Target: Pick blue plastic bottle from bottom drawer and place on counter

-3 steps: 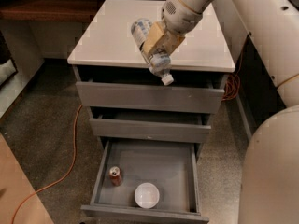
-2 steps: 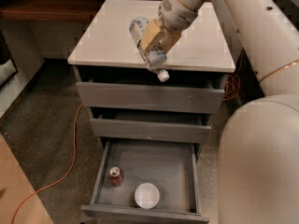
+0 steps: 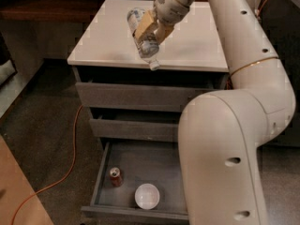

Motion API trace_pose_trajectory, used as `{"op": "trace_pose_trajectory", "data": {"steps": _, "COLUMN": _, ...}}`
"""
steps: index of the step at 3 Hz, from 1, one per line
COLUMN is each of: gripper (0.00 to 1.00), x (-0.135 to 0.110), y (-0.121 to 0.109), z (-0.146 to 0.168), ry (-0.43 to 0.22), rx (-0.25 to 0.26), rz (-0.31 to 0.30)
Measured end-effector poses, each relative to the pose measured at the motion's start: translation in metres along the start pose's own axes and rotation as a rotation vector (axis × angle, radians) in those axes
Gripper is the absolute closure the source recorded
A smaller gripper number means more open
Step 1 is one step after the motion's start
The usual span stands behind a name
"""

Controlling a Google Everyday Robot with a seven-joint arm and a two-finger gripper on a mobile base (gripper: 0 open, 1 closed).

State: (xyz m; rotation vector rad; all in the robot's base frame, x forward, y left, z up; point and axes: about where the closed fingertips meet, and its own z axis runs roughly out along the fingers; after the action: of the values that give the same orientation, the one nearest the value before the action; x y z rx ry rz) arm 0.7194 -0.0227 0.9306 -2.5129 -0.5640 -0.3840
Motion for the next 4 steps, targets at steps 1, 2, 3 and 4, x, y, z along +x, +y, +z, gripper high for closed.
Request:
{"op": "trace_pose_trajectory", "data": {"steps": 1, "gripper": 1.00, "x": 0.016, "y": 0.005, "z": 0.008, "ry": 0.021, "rx": -0.021, "rz": 0.020}}
{"op": "trace_pose_trajectory", "data": {"steps": 2, "gripper": 0.85, "x": 0.021, "y": 0.015, "z": 0.021, "ry": 0.012, "rx": -0.050, "rz": 0.052}}
{"op": "trace_pose_trajectory", "data": {"steps": 3, "gripper": 0.55, "x": 0.019, "y": 0.028, "z": 0.035, "ry": -0.010, "rx": -0.073, "rz": 0.088}}
{"op": "trace_pose_trajectory", "data": {"steps": 4, "gripper": 0.31, "x": 0.017, "y": 0.036, "z": 0.042, "ry": -0.026, "rx": -0.087, "rz": 0.103}}
